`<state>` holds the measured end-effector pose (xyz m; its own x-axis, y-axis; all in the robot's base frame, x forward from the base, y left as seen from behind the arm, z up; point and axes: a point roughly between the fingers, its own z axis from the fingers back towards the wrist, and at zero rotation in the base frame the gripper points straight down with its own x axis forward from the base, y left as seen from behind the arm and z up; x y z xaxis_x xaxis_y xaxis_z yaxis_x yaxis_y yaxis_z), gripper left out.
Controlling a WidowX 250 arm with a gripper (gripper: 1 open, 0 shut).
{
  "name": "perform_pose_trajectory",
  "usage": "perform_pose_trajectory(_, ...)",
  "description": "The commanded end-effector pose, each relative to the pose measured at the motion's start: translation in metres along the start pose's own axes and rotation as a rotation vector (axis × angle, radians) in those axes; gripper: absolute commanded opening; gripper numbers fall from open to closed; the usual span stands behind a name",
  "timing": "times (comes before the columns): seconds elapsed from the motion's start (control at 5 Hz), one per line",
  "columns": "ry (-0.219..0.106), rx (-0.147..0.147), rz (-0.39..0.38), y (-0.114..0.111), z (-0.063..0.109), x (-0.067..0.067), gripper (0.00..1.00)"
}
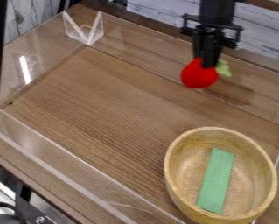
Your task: Move the red object to the right side of the table
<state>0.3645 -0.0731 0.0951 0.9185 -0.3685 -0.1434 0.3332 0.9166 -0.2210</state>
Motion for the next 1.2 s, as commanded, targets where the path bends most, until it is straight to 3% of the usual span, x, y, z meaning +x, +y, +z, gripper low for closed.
perform_pose_trajectory(0.0, -0.077, 0.018, -0.052, -0.039, 0.023, 0.019, 0.0)
perform_pose_trajectory(0.2, -0.054, 0.01, -0.07, -0.045, 0.01, 0.022, 0.0)
perform_pose_trajectory(0.6, 0.003, 0.013, -0.094, -0.036, -0.014, 0.023, 0.0)
perform_pose_trajectory(1.0, 0.061, 0.027, -0.213, -0.035, -0.042, 0.035, 0.0)
